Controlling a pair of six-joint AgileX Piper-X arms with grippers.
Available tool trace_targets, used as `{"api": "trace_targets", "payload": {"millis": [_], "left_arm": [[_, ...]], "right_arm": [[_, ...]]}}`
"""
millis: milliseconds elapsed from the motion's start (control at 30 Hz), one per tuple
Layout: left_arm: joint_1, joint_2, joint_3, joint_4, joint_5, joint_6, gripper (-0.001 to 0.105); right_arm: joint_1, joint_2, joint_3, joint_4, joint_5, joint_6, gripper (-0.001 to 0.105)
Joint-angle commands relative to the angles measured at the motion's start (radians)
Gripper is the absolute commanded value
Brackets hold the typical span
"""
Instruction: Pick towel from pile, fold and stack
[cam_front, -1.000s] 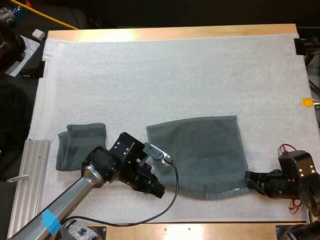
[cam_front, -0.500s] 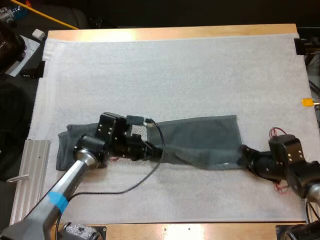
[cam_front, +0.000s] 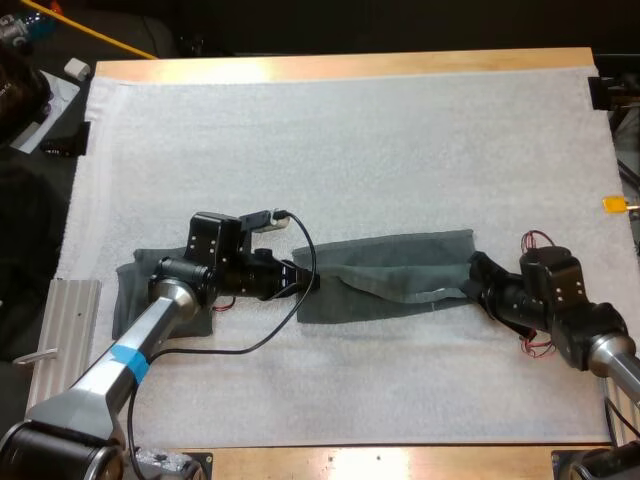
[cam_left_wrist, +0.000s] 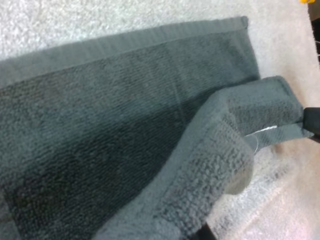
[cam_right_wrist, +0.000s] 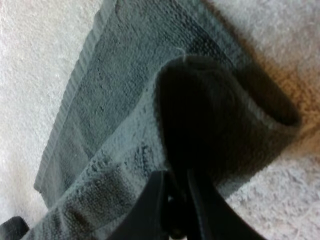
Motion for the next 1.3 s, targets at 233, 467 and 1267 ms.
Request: {"api": "trace_targets", "payload": {"millis": [233, 467, 1267], "left_arm": [[0.002, 0.021, -0.006, -0.050, -0.026, -0.009, 0.000], [0.001, 0.019, -0.006, -0.083, -0.024, -0.011, 0.033], [-0.001, 0.007, -0.011, -0.279, 0.034, -0.102, 0.061]], "right_arm": [[-0.003, 0.033, -0.010, -0.058, 0.038, -0.003, 0.000], [-0.004, 0.046, -0.008, -0.126, 0.049, -0.011, 0.002], [-0.005, 0.050, -0.007, -0.506, -0.014, -0.127, 0.061]]}}
